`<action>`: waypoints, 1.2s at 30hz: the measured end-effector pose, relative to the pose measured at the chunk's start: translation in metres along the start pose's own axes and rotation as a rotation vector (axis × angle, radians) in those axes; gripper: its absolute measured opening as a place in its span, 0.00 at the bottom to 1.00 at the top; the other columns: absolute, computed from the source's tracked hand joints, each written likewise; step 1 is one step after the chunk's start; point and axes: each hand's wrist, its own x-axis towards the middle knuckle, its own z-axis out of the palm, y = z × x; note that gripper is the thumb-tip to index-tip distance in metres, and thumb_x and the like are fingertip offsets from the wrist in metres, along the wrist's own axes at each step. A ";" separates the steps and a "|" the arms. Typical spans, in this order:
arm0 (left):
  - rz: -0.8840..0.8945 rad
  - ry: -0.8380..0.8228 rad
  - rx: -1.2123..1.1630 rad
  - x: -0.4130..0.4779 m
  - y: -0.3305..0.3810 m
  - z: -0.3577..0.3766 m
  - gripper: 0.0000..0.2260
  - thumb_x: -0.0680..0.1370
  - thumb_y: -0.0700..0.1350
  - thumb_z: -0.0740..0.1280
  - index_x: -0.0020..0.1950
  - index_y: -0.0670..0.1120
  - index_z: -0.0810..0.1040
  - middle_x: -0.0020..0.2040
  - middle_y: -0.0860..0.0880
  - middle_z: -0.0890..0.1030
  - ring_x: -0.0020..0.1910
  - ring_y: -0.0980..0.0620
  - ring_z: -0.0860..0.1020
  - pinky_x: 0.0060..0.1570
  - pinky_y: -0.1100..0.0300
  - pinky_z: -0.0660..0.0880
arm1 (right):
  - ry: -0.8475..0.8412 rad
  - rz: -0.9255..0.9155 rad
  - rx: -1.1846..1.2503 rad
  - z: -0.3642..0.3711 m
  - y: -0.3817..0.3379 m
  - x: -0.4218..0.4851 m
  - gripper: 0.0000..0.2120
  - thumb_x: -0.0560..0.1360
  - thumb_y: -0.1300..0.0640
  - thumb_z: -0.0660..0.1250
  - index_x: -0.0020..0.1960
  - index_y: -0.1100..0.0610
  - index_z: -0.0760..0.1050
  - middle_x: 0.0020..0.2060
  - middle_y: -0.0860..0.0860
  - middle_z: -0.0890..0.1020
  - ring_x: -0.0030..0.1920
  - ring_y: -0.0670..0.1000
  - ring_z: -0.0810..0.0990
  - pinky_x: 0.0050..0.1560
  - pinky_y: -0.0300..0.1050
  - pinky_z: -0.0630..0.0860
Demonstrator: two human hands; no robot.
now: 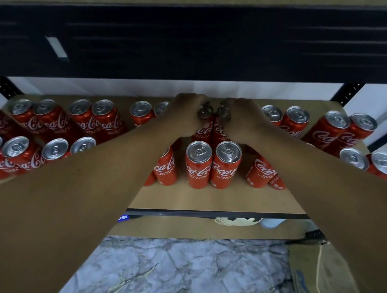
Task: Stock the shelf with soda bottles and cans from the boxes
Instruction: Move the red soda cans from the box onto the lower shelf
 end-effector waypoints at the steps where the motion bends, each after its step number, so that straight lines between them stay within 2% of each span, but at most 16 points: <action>1: -0.002 0.001 -0.001 -0.002 -0.001 0.000 0.21 0.77 0.43 0.73 0.70 0.44 0.75 0.65 0.43 0.80 0.64 0.43 0.77 0.57 0.58 0.69 | 0.012 0.001 0.017 0.001 0.001 0.000 0.17 0.80 0.57 0.68 0.68 0.59 0.75 0.58 0.57 0.82 0.56 0.56 0.81 0.55 0.49 0.79; 6: 0.039 0.032 0.008 -0.008 -0.004 0.000 0.21 0.78 0.44 0.72 0.70 0.46 0.74 0.66 0.45 0.80 0.65 0.45 0.77 0.54 0.61 0.67 | -0.005 -0.027 0.005 0.001 -0.001 -0.004 0.17 0.79 0.55 0.68 0.67 0.57 0.75 0.58 0.56 0.82 0.56 0.56 0.81 0.56 0.51 0.79; 8: 0.058 0.055 -0.006 -0.016 -0.002 -0.006 0.21 0.78 0.44 0.72 0.70 0.48 0.74 0.64 0.47 0.81 0.63 0.47 0.78 0.52 0.61 0.67 | -0.011 -0.064 -0.032 -0.005 -0.006 -0.010 0.17 0.80 0.56 0.68 0.68 0.54 0.74 0.60 0.55 0.81 0.58 0.56 0.80 0.56 0.50 0.77; 11: 0.085 0.103 -0.031 -0.034 0.004 -0.014 0.21 0.79 0.44 0.71 0.72 0.51 0.74 0.61 0.49 0.82 0.55 0.50 0.80 0.49 0.61 0.68 | -0.001 -0.104 -0.069 -0.019 -0.013 -0.031 0.20 0.82 0.55 0.63 0.73 0.54 0.70 0.68 0.55 0.77 0.65 0.58 0.77 0.62 0.53 0.76; 13: 0.078 0.119 -0.043 -0.050 0.007 -0.020 0.19 0.79 0.45 0.69 0.71 0.52 0.75 0.55 0.49 0.83 0.47 0.51 0.77 0.47 0.60 0.67 | 0.009 -0.098 -0.047 -0.028 -0.018 -0.050 0.17 0.83 0.53 0.61 0.71 0.54 0.72 0.65 0.55 0.78 0.62 0.59 0.78 0.60 0.52 0.76; 16: 0.012 0.076 -0.050 -0.078 0.012 -0.027 0.15 0.80 0.48 0.66 0.67 0.52 0.77 0.46 0.52 0.80 0.43 0.52 0.76 0.43 0.58 0.69 | 0.000 -0.021 0.050 -0.034 -0.026 -0.086 0.14 0.81 0.53 0.63 0.66 0.54 0.73 0.55 0.55 0.82 0.51 0.57 0.81 0.49 0.49 0.77; 18: 0.010 0.014 -0.026 -0.093 0.017 -0.027 0.16 0.78 0.51 0.67 0.65 0.52 0.78 0.50 0.52 0.81 0.49 0.49 0.78 0.47 0.55 0.74 | -0.017 0.017 0.121 -0.028 -0.030 -0.107 0.11 0.78 0.54 0.65 0.60 0.52 0.74 0.49 0.51 0.81 0.48 0.53 0.79 0.41 0.41 0.72; 19: 0.031 -0.023 -0.009 -0.097 0.018 -0.026 0.16 0.76 0.52 0.69 0.63 0.51 0.77 0.52 0.51 0.81 0.51 0.48 0.79 0.49 0.54 0.75 | -0.030 0.021 0.156 -0.022 -0.031 -0.113 0.11 0.76 0.56 0.66 0.58 0.52 0.74 0.50 0.50 0.80 0.50 0.53 0.80 0.42 0.40 0.73; 21: 0.087 -0.105 0.027 -0.099 0.019 -0.021 0.18 0.73 0.52 0.72 0.60 0.50 0.76 0.54 0.51 0.79 0.53 0.48 0.78 0.47 0.55 0.72 | -0.071 0.017 0.175 -0.009 -0.032 -0.116 0.21 0.73 0.59 0.68 0.65 0.53 0.73 0.59 0.52 0.78 0.58 0.56 0.79 0.54 0.47 0.77; 23: 0.105 -0.174 0.081 -0.095 0.018 -0.014 0.20 0.72 0.50 0.74 0.62 0.49 0.75 0.55 0.50 0.78 0.54 0.47 0.78 0.45 0.57 0.69 | -0.113 0.044 0.136 -0.001 -0.033 -0.112 0.31 0.73 0.61 0.69 0.75 0.54 0.66 0.68 0.54 0.73 0.66 0.58 0.76 0.65 0.54 0.75; 25: 0.109 -0.184 0.117 -0.092 0.015 -0.008 0.19 0.74 0.47 0.74 0.62 0.47 0.75 0.55 0.47 0.79 0.54 0.46 0.78 0.44 0.56 0.68 | -0.095 0.080 0.119 0.005 -0.031 -0.107 0.33 0.73 0.61 0.69 0.77 0.54 0.65 0.69 0.56 0.73 0.66 0.59 0.76 0.66 0.55 0.75; 29: 0.129 -0.123 0.100 -0.091 0.009 -0.002 0.14 0.75 0.46 0.73 0.59 0.46 0.76 0.55 0.45 0.81 0.53 0.45 0.79 0.46 0.56 0.70 | -0.025 0.113 0.111 0.013 -0.024 -0.103 0.30 0.74 0.61 0.70 0.75 0.53 0.69 0.66 0.56 0.76 0.64 0.59 0.78 0.64 0.53 0.76; 33: 0.121 -0.104 0.068 -0.094 0.003 0.001 0.18 0.76 0.46 0.74 0.63 0.46 0.75 0.60 0.45 0.81 0.58 0.44 0.79 0.50 0.56 0.72 | 0.003 0.125 0.162 0.019 -0.026 -0.109 0.32 0.77 0.58 0.70 0.78 0.52 0.65 0.71 0.54 0.73 0.68 0.58 0.76 0.67 0.55 0.74; 36: 0.092 -0.131 -0.028 -0.109 0.006 -0.006 0.30 0.77 0.48 0.73 0.77 0.48 0.68 0.73 0.46 0.74 0.69 0.44 0.74 0.65 0.54 0.72 | 0.031 0.159 0.209 0.014 -0.037 -0.123 0.32 0.78 0.58 0.69 0.79 0.51 0.62 0.72 0.53 0.71 0.68 0.58 0.75 0.67 0.56 0.74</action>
